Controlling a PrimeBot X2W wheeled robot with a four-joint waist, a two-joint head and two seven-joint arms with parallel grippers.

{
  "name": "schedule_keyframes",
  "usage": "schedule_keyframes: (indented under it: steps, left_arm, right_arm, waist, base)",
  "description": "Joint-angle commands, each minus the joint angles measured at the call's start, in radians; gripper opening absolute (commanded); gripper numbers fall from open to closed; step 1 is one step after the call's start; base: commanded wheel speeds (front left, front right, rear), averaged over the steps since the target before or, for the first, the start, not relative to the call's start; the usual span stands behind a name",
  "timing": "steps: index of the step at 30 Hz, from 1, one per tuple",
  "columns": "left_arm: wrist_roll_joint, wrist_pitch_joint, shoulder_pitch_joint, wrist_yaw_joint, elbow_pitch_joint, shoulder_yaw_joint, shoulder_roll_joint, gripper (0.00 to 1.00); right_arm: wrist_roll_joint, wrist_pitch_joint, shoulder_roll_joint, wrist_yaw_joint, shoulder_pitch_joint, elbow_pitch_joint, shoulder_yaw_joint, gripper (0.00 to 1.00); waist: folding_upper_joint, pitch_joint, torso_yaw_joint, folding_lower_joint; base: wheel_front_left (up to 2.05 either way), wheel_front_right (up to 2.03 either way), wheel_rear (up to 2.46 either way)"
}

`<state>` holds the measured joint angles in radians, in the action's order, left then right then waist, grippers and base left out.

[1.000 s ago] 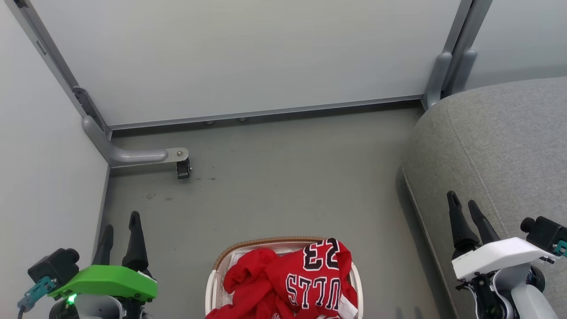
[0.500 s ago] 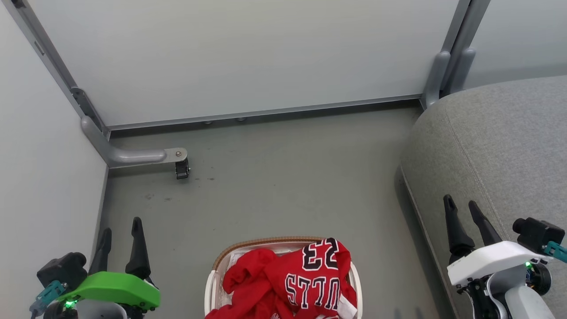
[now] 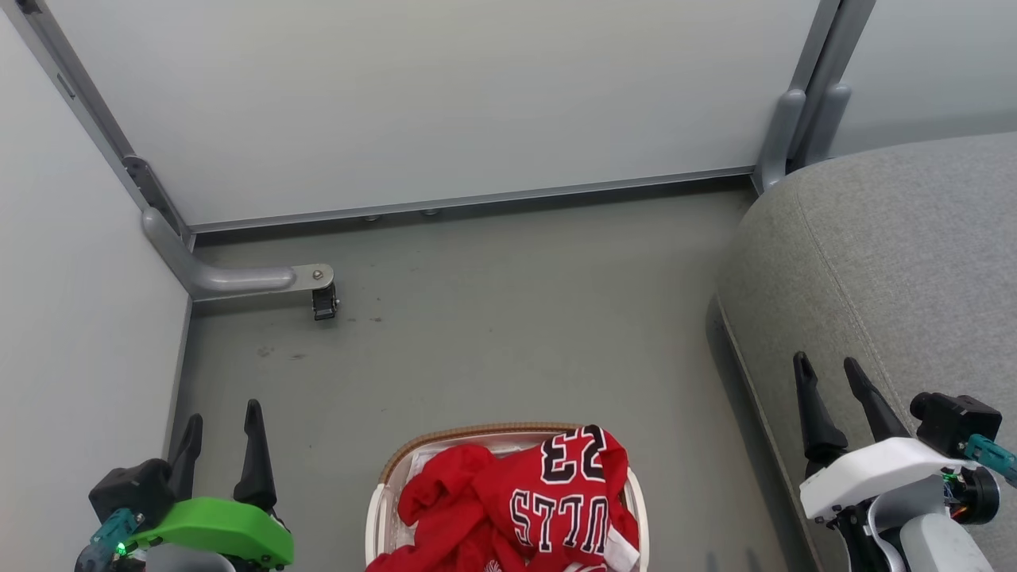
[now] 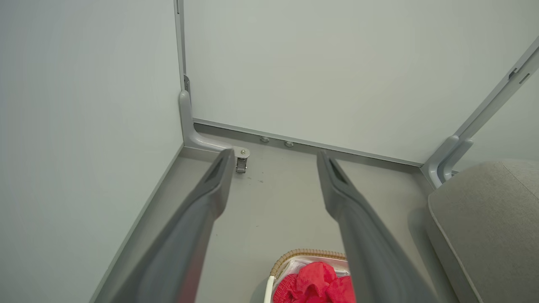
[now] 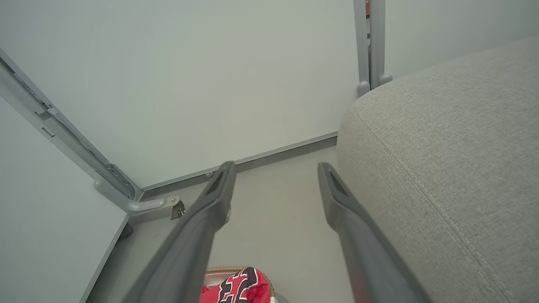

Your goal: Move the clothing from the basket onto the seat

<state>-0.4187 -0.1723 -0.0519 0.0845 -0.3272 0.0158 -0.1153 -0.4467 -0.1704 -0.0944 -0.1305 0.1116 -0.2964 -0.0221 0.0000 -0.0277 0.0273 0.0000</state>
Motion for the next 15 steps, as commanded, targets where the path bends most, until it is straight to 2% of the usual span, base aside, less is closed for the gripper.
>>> schedule_keyframes:
  steps: [1, 15]
  left_arm:
    - [0.030, -0.010, -0.005, 0.006, 0.003, -0.003, -0.002, 1.00]
    - [0.167, -0.041, -0.011, 0.014, 0.006, -0.014, 0.006, 1.00]
  right_arm:
    - [0.028, -0.012, -0.005, 0.000, 0.009, 0.004, -0.004, 1.00]
    - [0.153, -0.043, 0.002, 0.000, 0.011, -0.008, -0.013, 1.00]
  waist:
    - [0.0000, -0.002, 0.001, 0.0000]
    - [0.0000, -0.007, 0.007, 0.0000]
  base:
    - [0.00, 0.00, 0.00]
    - [0.00, 0.00, 0.00]
